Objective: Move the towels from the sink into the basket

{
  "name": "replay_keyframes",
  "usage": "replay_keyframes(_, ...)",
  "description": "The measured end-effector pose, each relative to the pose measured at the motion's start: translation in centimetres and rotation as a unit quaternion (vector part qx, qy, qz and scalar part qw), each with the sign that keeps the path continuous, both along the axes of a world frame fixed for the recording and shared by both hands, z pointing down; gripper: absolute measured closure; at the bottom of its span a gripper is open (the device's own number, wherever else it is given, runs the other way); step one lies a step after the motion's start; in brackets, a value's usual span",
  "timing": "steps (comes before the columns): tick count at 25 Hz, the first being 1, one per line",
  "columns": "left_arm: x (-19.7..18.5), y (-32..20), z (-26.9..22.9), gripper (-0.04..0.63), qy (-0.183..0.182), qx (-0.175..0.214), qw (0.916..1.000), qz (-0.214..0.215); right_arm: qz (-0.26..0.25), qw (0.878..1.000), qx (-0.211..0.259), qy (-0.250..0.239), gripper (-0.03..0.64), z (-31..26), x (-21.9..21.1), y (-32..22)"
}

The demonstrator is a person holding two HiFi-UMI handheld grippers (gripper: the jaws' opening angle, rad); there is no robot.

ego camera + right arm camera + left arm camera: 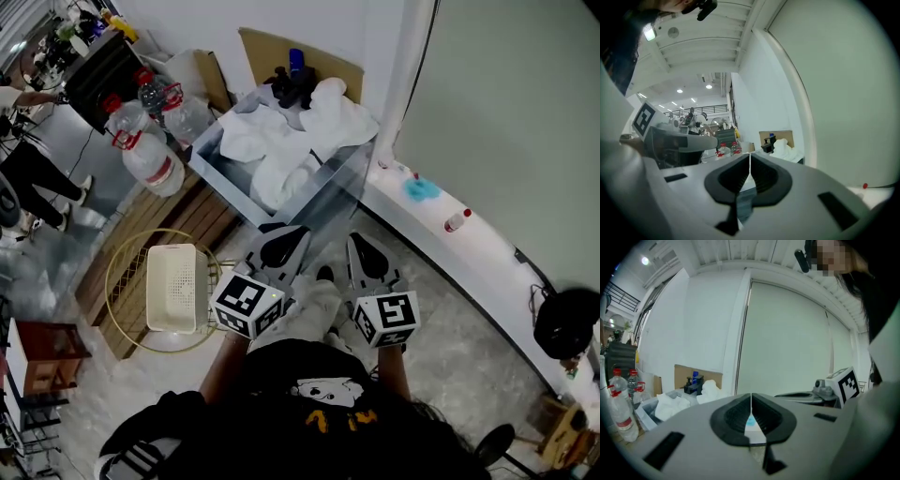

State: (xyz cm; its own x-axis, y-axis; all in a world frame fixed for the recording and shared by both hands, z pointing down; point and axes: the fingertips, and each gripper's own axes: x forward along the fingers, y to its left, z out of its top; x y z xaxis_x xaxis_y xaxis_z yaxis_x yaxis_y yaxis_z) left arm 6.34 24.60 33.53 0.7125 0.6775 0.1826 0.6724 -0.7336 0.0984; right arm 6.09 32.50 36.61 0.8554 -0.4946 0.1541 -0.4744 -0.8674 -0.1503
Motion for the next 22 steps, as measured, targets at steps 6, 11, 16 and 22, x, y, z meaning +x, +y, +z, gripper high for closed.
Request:
replay_keyframes(6, 6.1, -0.1, 1.2, 0.584, -0.001, -0.012, 0.9998, -0.016, -0.029, 0.999, -0.012, -0.008, 0.607, 0.7, 5.1, -0.5)
replay_keyframes(11, 11.4, -0.9, 1.9, 0.584, 0.000, 0.010, 0.9997, -0.022, -0.067, 0.997, -0.023, -0.019, 0.607, 1.1, 11.5, -2.0)
replay_keyframes(16, 16.3, -3.0, 3.7, 0.584, -0.019, 0.019, 0.9986, -0.045, -0.116, 0.992, -0.033, -0.045, 0.606, 3.3, 17.8, -5.2)
replay_keyframes(22, 20.3, -6.9, 4.5, 0.584, -0.025, 0.023, 0.9943, -0.101, -0.205, 0.975, -0.073, -0.047, 0.606, 6.3, 22.8, -9.9)
